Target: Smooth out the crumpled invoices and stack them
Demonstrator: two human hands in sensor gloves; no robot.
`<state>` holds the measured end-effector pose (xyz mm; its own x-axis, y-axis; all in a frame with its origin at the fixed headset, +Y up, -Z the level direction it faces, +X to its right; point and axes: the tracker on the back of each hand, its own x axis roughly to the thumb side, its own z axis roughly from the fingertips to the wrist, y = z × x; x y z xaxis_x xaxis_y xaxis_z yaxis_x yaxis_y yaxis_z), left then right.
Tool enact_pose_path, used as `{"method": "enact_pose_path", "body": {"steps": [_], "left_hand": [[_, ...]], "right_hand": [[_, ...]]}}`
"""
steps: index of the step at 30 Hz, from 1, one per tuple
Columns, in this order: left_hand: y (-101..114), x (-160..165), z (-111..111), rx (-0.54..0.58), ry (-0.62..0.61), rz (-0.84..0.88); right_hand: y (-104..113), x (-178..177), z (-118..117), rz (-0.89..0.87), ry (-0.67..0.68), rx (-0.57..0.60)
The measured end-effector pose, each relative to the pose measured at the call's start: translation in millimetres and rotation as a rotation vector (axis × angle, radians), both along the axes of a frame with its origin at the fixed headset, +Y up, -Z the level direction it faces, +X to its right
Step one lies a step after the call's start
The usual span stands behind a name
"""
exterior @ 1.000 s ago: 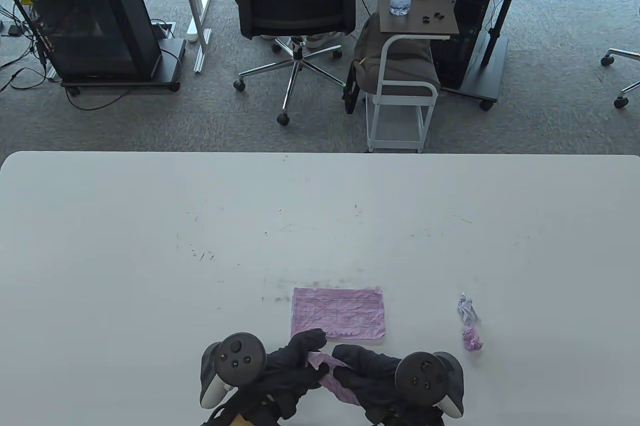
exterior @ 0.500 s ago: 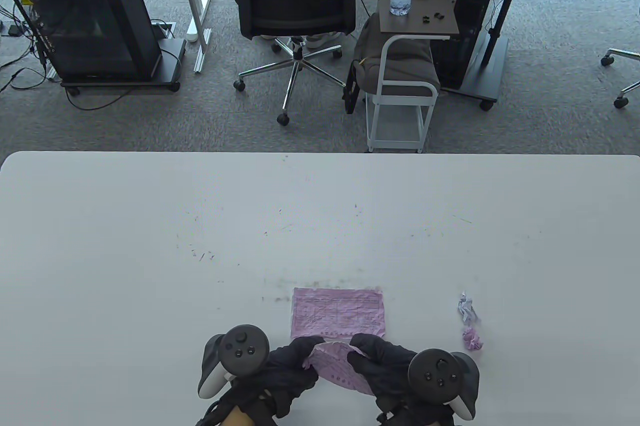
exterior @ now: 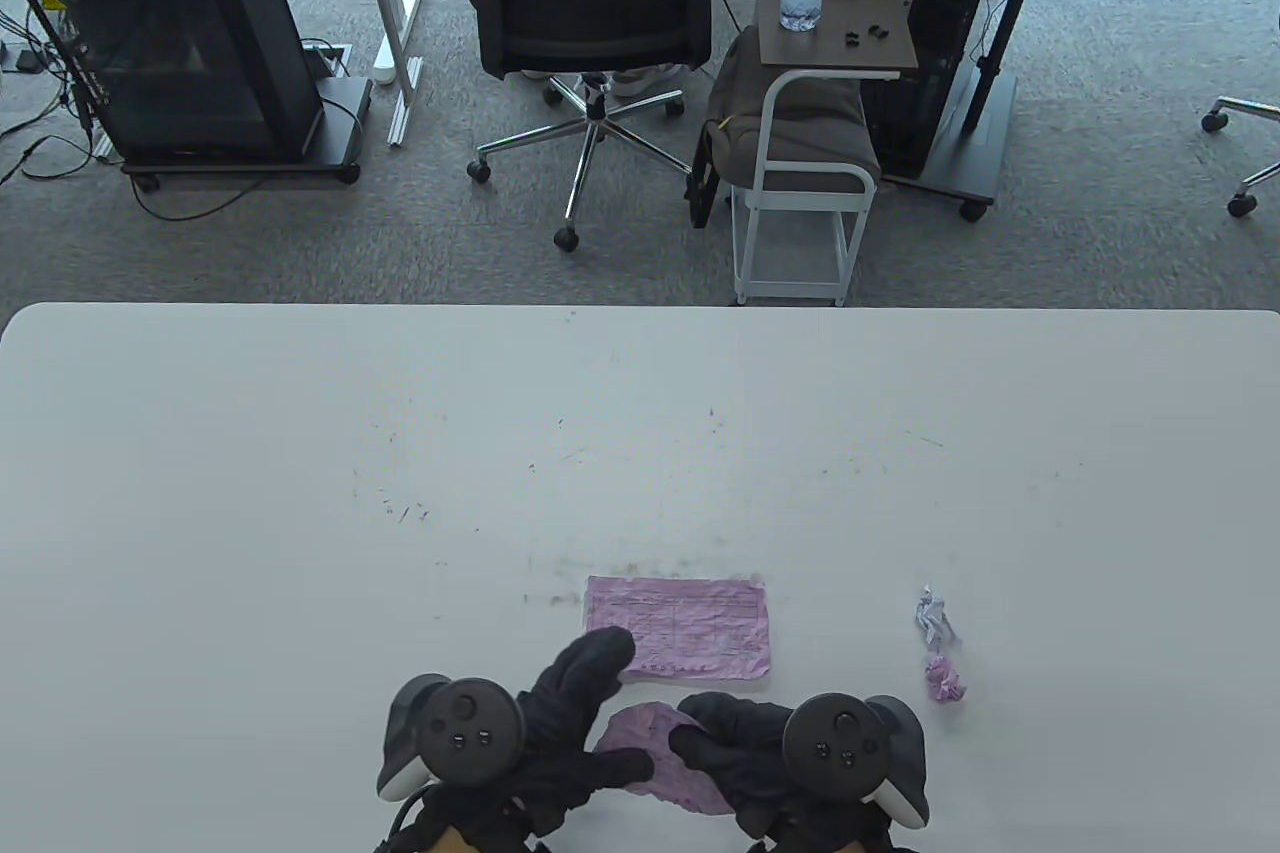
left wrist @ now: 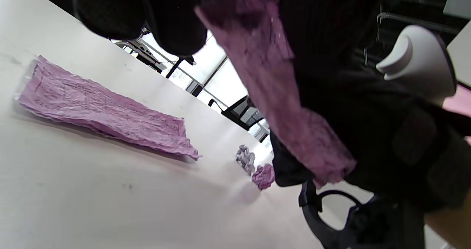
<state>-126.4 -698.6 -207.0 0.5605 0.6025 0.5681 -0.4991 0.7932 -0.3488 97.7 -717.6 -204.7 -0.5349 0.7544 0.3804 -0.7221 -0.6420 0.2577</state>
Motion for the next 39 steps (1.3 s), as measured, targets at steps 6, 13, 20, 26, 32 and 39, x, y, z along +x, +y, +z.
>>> {"method": "enact_pose_path", "body": {"steps": [6, 13, 20, 26, 32, 39], "left_hand": [[2.3, -3.7, -0.4, 0.108, 0.131, 0.154], [1.6, -20.2, -4.8, 0.126, 0.233, 0.217], [-1.2, -32.6, -9.2, 0.091, 0.301, 0.267], [-7.8, -36.6, -12.9, 0.051, 0.339, 0.25], [-15.4, -43.4, -16.4, -0.01, 0.368, 0.271], [-26.5, -48.6, -19.7, -0.097, 0.369, 0.302]], "right_hand": [[-6.5, 7.8, -5.4, -0.116, 0.044, -0.157], [-9.8, 15.5, -9.9, -0.161, 0.059, -0.274], [-8.0, 33.3, -12.5, -0.214, -0.005, -0.319], [-5.0, 40.7, -11.6, -0.246, -0.018, -0.328], [0.5, 39.2, -12.5, -0.267, 0.022, -0.224], [0.0, 47.9, -10.8, -0.24, -0.145, -0.192]]}}
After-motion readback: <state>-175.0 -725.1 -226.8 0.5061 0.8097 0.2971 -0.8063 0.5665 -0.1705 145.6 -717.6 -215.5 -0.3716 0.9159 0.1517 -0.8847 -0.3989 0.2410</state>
